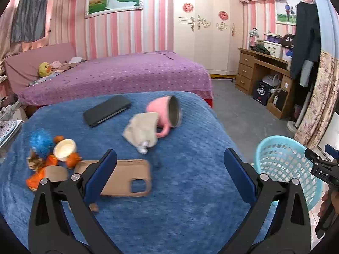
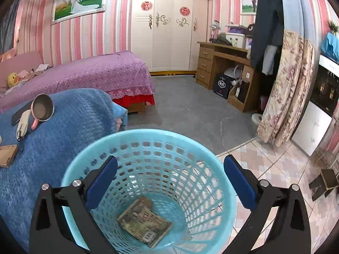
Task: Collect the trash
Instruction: 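Move the right gripper back over the blanket toward the crumpled brown paper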
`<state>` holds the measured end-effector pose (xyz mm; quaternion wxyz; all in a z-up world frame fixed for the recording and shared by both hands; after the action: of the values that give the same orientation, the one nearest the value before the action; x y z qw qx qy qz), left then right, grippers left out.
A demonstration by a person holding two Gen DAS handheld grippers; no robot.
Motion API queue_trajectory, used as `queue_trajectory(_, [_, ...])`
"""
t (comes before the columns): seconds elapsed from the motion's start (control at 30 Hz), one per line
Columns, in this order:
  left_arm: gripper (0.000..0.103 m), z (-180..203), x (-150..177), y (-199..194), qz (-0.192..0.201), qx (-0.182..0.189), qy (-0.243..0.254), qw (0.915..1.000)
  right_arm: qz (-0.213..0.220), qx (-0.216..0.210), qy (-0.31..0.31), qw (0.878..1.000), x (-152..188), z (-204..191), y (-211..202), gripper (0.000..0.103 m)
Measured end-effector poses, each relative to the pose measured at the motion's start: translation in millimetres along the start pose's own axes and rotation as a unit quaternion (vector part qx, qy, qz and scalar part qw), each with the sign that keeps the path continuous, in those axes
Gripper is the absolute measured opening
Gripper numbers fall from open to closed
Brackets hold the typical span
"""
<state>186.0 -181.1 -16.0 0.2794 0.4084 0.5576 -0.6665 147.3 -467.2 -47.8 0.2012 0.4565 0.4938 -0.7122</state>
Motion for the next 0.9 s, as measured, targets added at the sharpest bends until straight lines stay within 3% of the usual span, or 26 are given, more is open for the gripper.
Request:
queue_trajectory(0.47, [0.097,-122.8,9.5,-35.2,0.005,-0.077,-0.027,0.9966,0.016,-0.067,-0.053,0.996,-13.0,-119.3,-23.2,0.098])
queue_trajectory(0.67, [0.097,-171.9,25.4,-35.4,-0.005,-0.09,-0.063,0.994,0.02,-0.104,-0.071,0.992,-7.6,-170.5,-37.4,0.098])
queue_trajectory(0.9, [0.097,-210.5,45.9,-22.4,-0.039,-0.094,-0.082,0.9914,0.023,-0.103,-0.103,0.989,0.5,-205.0,-43.9,0.098])
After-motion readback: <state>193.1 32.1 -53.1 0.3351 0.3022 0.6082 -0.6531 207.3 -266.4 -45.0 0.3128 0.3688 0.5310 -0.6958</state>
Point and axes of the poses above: each gripper's, at about its wrist camera, not at the fingertips, and y roughly the way its jaws point, z to its right, x to its underside, the point moved 6 cm from there along y, roughly the way its jaws point, and after that the axes turned 5 degrees about x, right-handed, at the moved point
